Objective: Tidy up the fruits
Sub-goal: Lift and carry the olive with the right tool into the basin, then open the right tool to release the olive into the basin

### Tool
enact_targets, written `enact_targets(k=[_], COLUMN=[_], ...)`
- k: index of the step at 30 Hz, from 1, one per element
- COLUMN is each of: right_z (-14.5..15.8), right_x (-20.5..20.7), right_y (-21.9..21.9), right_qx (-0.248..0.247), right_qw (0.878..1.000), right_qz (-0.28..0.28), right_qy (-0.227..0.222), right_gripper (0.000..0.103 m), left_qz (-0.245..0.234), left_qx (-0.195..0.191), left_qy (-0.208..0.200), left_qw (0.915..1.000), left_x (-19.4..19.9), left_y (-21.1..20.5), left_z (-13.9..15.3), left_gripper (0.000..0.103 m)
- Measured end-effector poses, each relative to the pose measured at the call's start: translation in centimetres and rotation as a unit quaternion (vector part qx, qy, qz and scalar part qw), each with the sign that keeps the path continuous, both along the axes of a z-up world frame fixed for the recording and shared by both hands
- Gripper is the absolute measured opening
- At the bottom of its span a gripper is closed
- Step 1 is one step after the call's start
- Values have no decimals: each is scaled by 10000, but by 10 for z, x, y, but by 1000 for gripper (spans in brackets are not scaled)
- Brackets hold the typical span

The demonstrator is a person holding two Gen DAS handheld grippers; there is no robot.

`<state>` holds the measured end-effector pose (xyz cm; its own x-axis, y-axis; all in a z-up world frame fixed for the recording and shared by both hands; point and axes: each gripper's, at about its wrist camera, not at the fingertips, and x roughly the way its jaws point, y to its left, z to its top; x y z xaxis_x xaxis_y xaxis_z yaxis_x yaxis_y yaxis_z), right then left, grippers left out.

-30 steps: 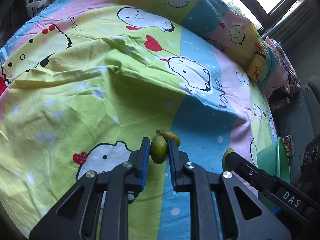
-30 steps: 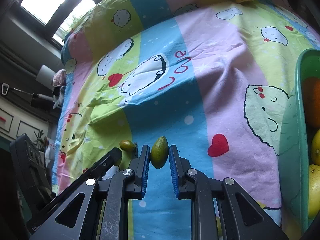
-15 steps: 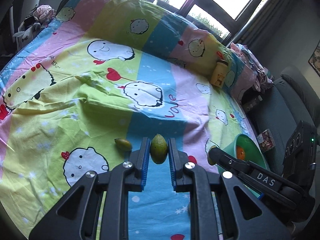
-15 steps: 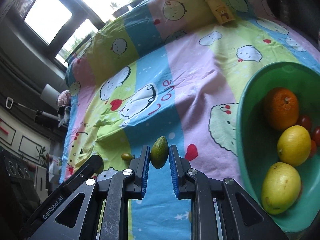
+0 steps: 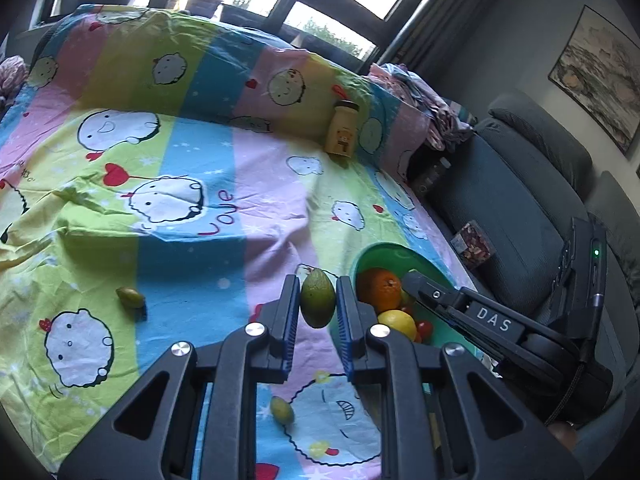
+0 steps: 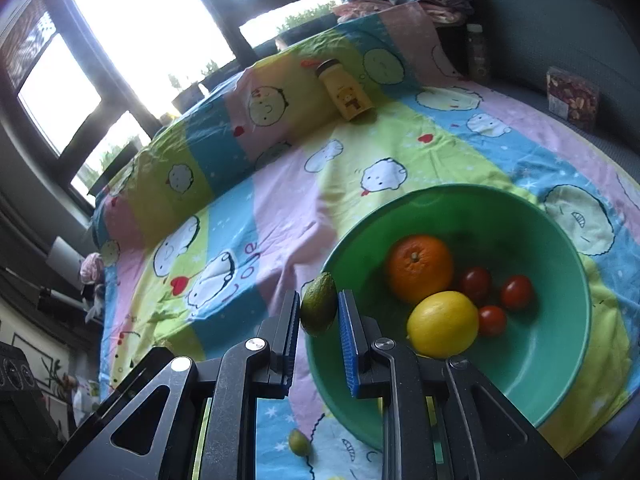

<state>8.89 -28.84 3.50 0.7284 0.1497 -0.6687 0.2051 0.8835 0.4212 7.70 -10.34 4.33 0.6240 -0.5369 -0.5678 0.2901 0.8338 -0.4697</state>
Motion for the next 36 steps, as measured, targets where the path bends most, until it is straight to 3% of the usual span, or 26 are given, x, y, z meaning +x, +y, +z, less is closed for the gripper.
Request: enact_targets(k=[6, 11, 22, 36], right_z=[2, -3, -16, -30], right_x=[-12, -17, -13, -11], right_y=[-32, -52, -65, -77], right_qx=[175, 286, 495, 572], right_qw=[9990, 9970, 9959, 9939], right_qz=[-405, -714, -748, -850], right_qy=[-119, -56, 130, 417], right_gripper=[22, 22, 22, 22], left_qz=[-712, -1066, -1365, -1547], left_qx=[234, 350, 330, 513], left_qy=[-136, -33, 307, 407], left_qw=[9971, 9937, 9896, 9858], left_x=[0, 8, 19, 20], left_y=[-44, -67, -97, -116], left_z=[14, 6, -27, -40], left_gripper=[18, 18, 18, 18])
